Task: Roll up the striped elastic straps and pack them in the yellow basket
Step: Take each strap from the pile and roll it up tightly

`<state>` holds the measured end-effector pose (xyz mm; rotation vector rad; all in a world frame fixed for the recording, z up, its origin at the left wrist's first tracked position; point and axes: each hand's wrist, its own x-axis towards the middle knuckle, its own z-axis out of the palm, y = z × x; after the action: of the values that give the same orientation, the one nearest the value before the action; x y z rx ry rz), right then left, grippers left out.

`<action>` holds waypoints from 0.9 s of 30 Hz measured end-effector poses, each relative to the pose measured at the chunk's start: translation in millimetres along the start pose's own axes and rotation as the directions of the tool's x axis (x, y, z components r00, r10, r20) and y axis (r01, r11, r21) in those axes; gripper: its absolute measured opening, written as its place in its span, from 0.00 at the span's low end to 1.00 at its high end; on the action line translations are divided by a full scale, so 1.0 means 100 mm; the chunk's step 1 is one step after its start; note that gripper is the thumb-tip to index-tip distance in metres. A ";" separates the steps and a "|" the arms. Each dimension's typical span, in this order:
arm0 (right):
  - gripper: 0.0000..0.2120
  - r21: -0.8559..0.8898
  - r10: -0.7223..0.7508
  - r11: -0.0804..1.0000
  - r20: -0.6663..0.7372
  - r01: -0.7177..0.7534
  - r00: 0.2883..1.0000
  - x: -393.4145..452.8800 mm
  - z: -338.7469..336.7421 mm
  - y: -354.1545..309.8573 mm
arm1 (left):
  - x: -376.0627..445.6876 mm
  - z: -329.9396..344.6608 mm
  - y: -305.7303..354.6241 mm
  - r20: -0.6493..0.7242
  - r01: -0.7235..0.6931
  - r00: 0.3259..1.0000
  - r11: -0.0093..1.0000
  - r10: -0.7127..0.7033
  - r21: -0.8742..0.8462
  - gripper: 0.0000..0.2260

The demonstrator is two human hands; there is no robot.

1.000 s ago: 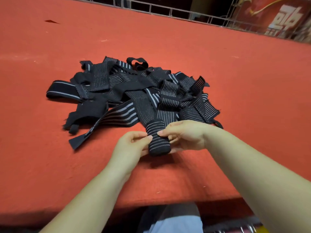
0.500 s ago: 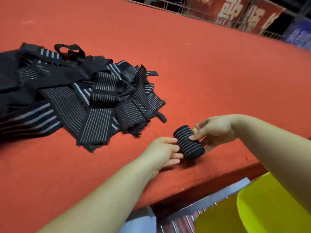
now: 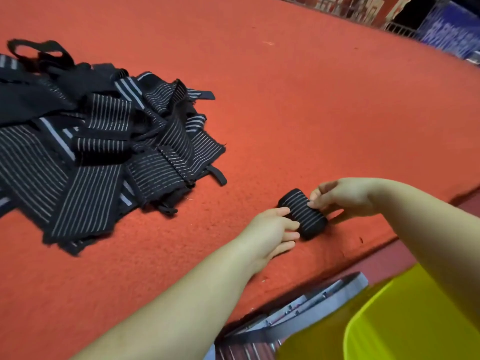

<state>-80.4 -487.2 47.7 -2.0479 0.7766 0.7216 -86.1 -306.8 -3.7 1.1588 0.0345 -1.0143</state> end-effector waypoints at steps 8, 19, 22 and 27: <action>0.09 -0.320 -0.412 0.899 -0.387 0.298 0.825 0.09 0.30 -0.45 | -0.32 -0.58 0.19 -0.230 -0.163 0.960 0.987 0.160 0.006 0.14; 0.17 -0.443 -0.586 0.776 -0.241 0.449 0.773 0.42 1.71 -1.64 | -0.78 -1.77 0.43 -0.684 -0.449 0.639 0.893 0.353 0.041 0.16; 0.14 -0.533 -0.556 0.769 -0.285 0.353 0.781 0.45 1.73 -1.67 | -0.72 -1.81 0.45 -0.573 -0.357 0.751 0.932 0.328 0.066 0.20; 0.02 -0.471 -0.621 0.758 -0.307 0.452 0.721 0.26 1.71 -1.62 | -0.61 -1.68 0.53 -0.444 -0.359 0.839 0.933 0.313 -0.021 0.11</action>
<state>18.3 -273.9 20.7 -2.6622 0.2210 0.0309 -8.1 -137.3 -9.8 1.2245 0.2289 -0.4211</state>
